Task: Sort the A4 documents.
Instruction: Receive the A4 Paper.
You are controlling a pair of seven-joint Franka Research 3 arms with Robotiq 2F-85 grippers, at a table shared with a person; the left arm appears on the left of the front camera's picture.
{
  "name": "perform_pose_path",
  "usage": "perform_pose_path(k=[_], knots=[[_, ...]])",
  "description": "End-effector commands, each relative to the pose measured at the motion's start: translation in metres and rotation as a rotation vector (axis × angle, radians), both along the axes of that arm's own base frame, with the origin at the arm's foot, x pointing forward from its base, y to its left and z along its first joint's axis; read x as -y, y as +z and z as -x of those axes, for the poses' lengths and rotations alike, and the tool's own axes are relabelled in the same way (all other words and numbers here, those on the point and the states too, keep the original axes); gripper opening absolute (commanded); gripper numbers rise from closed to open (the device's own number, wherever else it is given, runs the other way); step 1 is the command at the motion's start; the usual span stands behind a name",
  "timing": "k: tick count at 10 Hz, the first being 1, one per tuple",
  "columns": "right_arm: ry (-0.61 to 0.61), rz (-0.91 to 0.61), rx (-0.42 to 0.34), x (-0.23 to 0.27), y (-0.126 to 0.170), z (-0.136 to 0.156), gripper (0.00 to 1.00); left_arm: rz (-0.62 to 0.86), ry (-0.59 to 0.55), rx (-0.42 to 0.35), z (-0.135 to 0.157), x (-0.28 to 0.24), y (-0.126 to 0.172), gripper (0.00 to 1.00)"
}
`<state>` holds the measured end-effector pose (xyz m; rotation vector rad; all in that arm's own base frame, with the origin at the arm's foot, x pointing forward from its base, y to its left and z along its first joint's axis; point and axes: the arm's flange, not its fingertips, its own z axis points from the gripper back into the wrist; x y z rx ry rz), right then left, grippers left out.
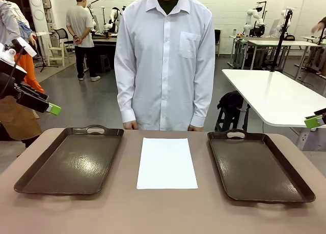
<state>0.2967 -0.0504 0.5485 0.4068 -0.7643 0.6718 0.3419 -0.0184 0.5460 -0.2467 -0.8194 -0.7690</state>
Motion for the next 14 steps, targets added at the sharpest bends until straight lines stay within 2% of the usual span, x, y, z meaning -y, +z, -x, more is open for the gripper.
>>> perform_pose_path(k=[1,14], knots=[[0.01,-0.003,0.002,-0.0007,0.0001,0.0005,1.0,0.004,-0.017,0.004,0.0001,-0.0007,-0.0003,1.0],[0.01,-0.003,0.002,-0.0007,0.0001,0.0005,1.0,0.004,-0.017,0.004,0.0001,-0.0007,-0.0003,1.0]])
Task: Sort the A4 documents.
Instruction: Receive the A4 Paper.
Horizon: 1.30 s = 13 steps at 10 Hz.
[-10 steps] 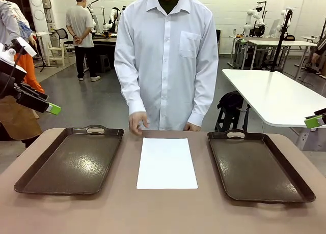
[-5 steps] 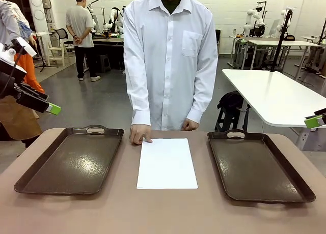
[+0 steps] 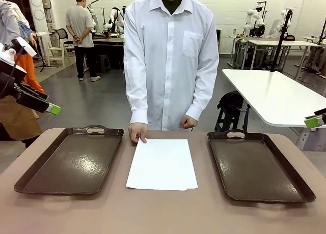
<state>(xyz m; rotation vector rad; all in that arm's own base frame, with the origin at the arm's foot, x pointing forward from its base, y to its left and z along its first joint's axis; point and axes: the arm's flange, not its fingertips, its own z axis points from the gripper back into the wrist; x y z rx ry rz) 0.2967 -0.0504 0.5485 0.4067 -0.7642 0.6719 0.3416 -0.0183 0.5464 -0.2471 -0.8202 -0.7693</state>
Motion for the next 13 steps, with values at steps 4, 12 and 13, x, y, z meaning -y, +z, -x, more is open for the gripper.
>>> perform_pose_path(k=[4,12,13], knots=[[0.01,-0.003,0.002,-0.0007,0.0001,0.0005,1.0,0.004,-0.017,0.004,-0.0002,-0.0006,-0.0007,1.0],[0.01,-0.003,0.002,-0.0007,0.0001,0.0005,1.0,0.004,-0.017,0.004,-0.0002,-0.0006,-0.0007,1.0],[0.01,-0.003,0.002,-0.0007,0.0001,0.0005,1.0,0.004,-0.017,0.004,-0.0002,-0.0006,-0.0007,1.0]])
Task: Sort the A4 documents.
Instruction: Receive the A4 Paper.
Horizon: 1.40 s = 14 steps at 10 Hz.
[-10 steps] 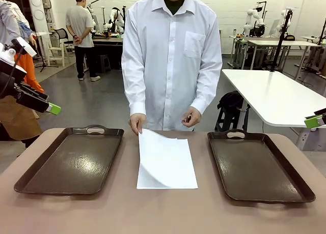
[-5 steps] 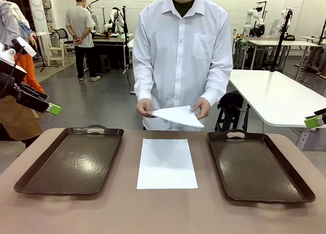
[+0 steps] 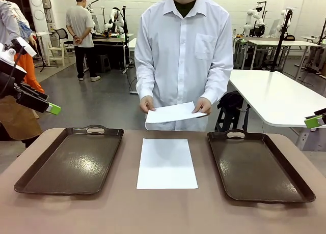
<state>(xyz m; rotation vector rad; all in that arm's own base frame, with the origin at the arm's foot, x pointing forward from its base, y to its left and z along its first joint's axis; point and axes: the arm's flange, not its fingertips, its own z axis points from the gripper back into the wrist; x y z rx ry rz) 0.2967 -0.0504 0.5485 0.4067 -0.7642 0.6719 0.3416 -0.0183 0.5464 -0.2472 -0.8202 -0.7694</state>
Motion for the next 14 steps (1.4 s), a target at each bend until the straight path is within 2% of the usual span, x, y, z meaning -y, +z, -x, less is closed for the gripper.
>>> perform_pose_path(k=[1,14], knots=[[0.01,-0.003,0.002,-0.0006,0.0001,0.0005,1.0,0.004,-0.017,0.004,-0.0002,-0.0006,-0.0007,1.0],[0.01,-0.003,0.002,-0.0006,0.0001,0.0005,1.0,0.004,-0.017,0.004,-0.0002,-0.0006,-0.0007,1.0]])
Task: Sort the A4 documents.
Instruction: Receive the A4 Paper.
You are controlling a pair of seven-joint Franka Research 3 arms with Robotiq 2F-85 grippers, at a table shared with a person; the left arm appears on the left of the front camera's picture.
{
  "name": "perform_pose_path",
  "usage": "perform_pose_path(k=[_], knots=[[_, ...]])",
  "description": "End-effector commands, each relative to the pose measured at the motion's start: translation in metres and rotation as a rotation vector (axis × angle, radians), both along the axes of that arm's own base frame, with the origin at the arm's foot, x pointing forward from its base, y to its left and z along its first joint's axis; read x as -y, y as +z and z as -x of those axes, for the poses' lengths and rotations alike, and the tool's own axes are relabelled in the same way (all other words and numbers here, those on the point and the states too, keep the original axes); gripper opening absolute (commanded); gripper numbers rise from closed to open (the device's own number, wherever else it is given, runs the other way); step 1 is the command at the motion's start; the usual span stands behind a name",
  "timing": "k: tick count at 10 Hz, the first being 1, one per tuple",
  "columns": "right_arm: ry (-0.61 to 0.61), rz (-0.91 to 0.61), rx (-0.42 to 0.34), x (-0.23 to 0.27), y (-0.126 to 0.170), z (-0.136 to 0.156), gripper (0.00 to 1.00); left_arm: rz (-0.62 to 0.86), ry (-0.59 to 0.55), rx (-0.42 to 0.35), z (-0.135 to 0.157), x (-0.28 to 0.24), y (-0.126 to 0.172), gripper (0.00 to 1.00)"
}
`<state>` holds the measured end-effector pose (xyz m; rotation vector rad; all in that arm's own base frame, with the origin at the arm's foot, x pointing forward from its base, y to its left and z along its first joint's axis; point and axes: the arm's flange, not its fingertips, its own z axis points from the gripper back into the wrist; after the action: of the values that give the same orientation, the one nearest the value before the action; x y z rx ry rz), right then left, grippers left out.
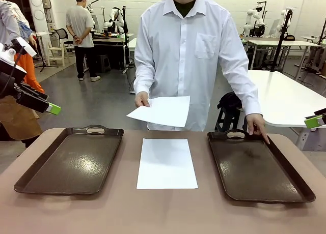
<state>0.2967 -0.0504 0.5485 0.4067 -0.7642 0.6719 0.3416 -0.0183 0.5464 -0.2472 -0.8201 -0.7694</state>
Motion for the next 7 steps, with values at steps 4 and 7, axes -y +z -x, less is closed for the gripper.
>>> perform_pose_path(k=[4,7], knots=[[0.01,-0.003,0.002,-0.0006,0.0001,0.0005,1.0,0.004,-0.017,0.004,-0.0002,-0.0006,-0.0007,1.0],[0.01,-0.003,0.002,-0.0006,0.0001,0.0005,1.0,0.004,-0.017,0.004,-0.0002,-0.0006,-0.0007,1.0]])
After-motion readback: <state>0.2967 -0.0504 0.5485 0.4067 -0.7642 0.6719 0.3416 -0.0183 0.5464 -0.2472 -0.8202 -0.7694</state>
